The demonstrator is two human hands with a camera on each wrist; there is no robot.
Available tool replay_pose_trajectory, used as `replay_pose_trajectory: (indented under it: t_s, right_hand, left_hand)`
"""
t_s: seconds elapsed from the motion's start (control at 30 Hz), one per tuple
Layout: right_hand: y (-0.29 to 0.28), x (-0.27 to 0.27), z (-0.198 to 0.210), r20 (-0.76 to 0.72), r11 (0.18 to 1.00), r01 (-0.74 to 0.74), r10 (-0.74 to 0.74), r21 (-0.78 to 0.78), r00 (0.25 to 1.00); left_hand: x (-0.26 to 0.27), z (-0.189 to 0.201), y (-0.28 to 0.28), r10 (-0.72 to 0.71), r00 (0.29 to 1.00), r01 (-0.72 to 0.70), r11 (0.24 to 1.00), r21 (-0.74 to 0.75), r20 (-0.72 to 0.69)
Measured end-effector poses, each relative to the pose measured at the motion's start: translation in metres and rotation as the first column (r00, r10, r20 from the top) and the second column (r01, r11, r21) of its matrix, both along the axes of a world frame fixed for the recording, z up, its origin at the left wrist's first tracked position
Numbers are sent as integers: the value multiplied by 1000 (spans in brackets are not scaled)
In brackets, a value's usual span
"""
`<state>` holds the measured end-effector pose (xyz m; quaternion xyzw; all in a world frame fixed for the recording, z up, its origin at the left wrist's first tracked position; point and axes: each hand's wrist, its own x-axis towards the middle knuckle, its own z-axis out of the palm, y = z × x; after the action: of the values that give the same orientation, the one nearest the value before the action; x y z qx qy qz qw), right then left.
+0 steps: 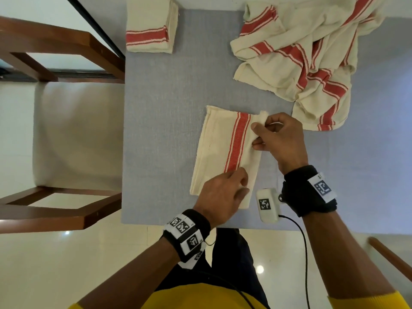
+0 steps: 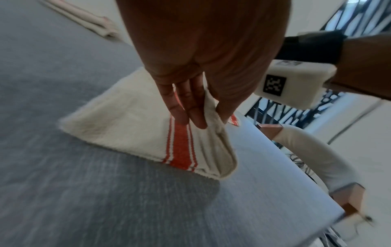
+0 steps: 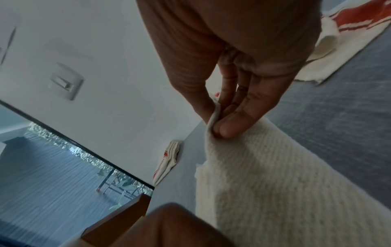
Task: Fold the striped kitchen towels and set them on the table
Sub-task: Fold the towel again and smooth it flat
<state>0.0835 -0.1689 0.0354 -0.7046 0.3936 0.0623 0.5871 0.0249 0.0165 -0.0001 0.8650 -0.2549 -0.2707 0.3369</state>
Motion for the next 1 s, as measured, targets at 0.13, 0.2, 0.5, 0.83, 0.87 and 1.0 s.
replay_pose_trajectory:
  t_s: [0.13, 0.2, 0.5, 0.83, 0.87, 1.0]
  right_hand:
    - [20, 15, -2, 1, 998, -44, 44, -52, 999]
    - [32, 20, -5, -1, 994, -67, 67, -85, 998]
    - [82, 46, -26, -31, 958, -142, 138, -251, 990]
    - [108, 63, -36, -45, 944, -108, 99, -312, 994]
    - [110, 64, -37, -52, 940, -111, 100, -323, 994]
    - [115, 66, -43, -62, 925, -105, 89, -364, 994]
  left_hand:
    - [4, 0, 26, 138, 982, -137, 990, 19, -129]
    - [5, -5, 39, 227, 960, -221, 974, 52, -163]
    - [17, -27, 76, 442, 869, -416, 896, 156, -224]
    - [26, -27, 89, 398, 872, -390, 917, 87, -286]
    - [27, -28, 89, 387, 876, -380, 921, 84, -289]
    - [34, -29, 92, 354, 894, -340, 935, 99, -276]
